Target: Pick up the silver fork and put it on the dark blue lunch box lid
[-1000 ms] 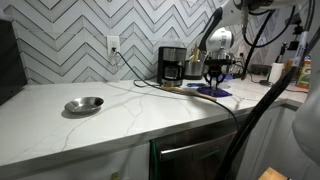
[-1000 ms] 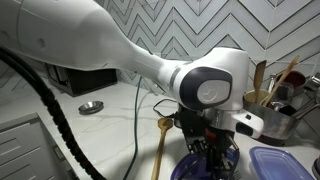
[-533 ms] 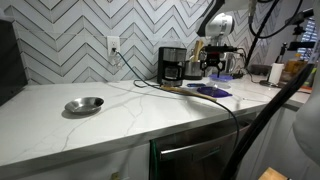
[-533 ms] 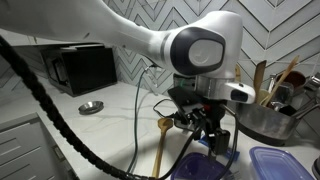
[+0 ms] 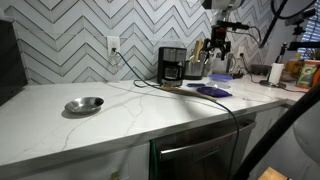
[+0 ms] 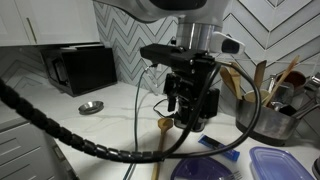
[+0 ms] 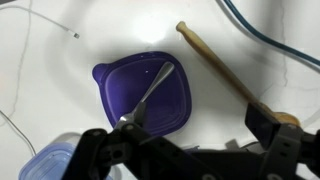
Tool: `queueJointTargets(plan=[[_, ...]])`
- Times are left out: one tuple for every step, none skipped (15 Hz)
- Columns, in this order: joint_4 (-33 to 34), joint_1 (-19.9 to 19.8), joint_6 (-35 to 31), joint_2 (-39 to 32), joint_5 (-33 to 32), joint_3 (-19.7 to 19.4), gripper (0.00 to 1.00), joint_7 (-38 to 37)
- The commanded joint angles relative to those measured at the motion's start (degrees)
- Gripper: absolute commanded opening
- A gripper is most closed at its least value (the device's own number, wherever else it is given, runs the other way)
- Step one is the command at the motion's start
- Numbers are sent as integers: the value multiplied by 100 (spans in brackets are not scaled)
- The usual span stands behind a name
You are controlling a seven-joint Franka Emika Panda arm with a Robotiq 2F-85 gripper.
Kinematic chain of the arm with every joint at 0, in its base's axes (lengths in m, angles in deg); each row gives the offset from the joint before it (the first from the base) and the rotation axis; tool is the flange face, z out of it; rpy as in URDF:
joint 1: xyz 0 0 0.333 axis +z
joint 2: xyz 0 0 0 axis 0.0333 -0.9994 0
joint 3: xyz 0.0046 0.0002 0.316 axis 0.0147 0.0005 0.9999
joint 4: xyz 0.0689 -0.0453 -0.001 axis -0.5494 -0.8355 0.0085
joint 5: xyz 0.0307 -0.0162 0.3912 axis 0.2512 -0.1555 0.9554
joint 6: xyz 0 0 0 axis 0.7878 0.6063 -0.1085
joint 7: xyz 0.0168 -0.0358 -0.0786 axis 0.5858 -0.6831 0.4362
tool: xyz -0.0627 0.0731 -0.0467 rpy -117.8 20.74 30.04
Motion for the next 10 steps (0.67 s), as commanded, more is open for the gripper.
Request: queueJointTargets(plan=[[-112, -8, 319, 395, 65, -9, 100, 674], [-126, 2, 315, 464, 69, -18, 100, 802], [-114, 6, 338, 501, 57, -28, 100, 945], [44, 37, 257, 328, 10, -47, 100, 658], [43, 39, 266, 375, 10, -50, 100, 755], [42, 41, 269, 398, 10, -52, 100, 801], [40, 41, 270, 402, 10, -52, 100, 827], [33, 42, 270, 401, 10, -51, 100, 842], [24, 42, 269, 401, 10, -51, 100, 849], [17, 42, 269, 401, 10, -51, 100, 852]])
